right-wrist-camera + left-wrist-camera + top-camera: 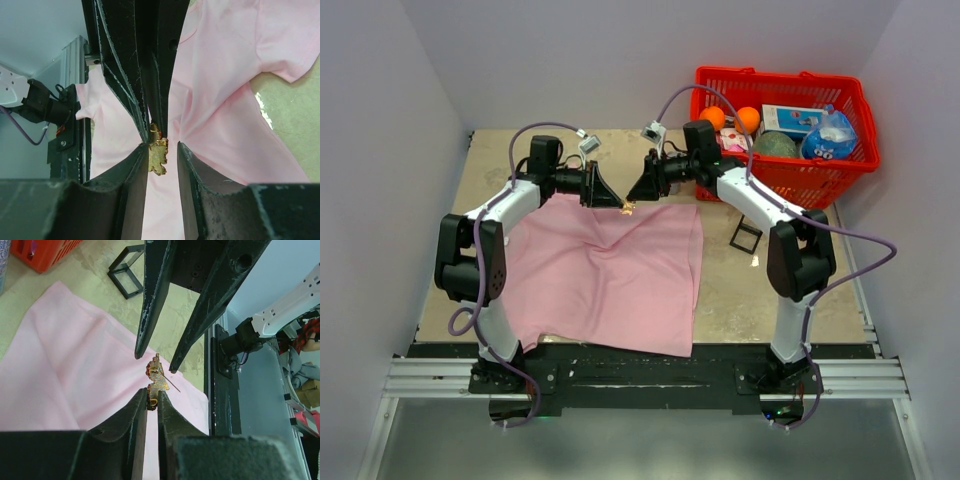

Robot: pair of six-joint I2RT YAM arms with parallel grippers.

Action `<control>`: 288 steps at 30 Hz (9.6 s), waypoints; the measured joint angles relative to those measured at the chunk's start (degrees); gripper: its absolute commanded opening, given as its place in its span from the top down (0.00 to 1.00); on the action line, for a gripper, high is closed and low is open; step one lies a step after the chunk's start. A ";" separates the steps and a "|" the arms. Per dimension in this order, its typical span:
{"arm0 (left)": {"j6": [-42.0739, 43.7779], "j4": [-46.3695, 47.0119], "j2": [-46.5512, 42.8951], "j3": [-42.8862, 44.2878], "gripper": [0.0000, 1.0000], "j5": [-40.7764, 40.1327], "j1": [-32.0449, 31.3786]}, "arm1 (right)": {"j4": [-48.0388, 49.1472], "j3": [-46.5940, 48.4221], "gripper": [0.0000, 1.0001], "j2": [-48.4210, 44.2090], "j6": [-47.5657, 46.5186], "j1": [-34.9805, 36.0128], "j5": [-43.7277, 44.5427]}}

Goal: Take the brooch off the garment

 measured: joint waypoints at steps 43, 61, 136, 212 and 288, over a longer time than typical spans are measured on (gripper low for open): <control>-2.64 2.16 0.70 0.02 1.00 0.46 0.00 | 7.34 1.09 0.62 3.67 8.96 -1.42 -10.01; -6.14 6.10 1.05 0.02 1.00 0.85 -0.02 | 4.57 1.20 0.71 4.74 5.35 -0.90 -8.26; -12.61 13.53 1.81 -0.61 0.89 1.95 1.49 | 2.51 2.69 1.00 4.74 1.97 -0.33 -5.44; -0.94 1.18 2.73 1.55 1.00 -1.07 -0.37 | -5.16 1.70 0.41 -2.47 -8.17 -6.40 4.04; 15.74 -12.52 10.56 11.54 0.81 -48.09 5.90 | -12.94 -6.38 1.00 -11.13 -20.41 -1.51 12.87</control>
